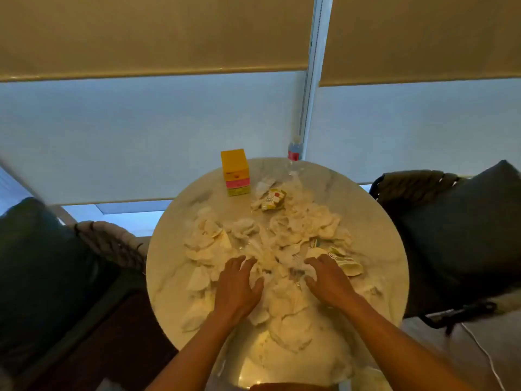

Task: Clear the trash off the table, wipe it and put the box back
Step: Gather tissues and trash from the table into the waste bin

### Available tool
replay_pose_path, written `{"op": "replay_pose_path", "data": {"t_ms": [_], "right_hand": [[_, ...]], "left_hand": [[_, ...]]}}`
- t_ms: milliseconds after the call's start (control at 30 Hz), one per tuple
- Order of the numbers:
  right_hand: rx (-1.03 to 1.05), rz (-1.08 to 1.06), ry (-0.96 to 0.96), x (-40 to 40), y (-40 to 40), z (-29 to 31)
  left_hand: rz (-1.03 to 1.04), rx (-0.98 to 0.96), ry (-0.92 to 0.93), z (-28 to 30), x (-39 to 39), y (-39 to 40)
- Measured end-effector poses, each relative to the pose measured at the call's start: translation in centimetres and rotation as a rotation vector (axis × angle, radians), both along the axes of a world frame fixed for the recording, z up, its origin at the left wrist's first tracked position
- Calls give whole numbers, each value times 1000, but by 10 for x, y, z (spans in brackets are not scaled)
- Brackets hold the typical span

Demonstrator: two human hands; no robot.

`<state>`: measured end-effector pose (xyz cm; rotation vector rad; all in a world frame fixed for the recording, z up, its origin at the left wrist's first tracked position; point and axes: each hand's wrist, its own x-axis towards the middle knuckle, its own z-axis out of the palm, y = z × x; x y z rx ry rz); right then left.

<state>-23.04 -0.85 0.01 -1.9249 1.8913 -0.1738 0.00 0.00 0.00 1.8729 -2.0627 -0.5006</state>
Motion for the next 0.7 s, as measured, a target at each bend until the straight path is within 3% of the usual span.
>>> {"op": "replay_pose_path", "data": {"t_ms": [133,267,500,700], "right_hand": [[161,8,124,-4,16,-18],[98,-48,75,-4,18,-28],[-74,-228,-240,-3,14,-17],[-181,-526,-569,4,25,16]], "left_hand": [[-2,124,-14,-18,3,22],[-4,133,59,-31,6,29],[49,46,311,-21,14,21],[136,-48,629,21,13,17]]}}
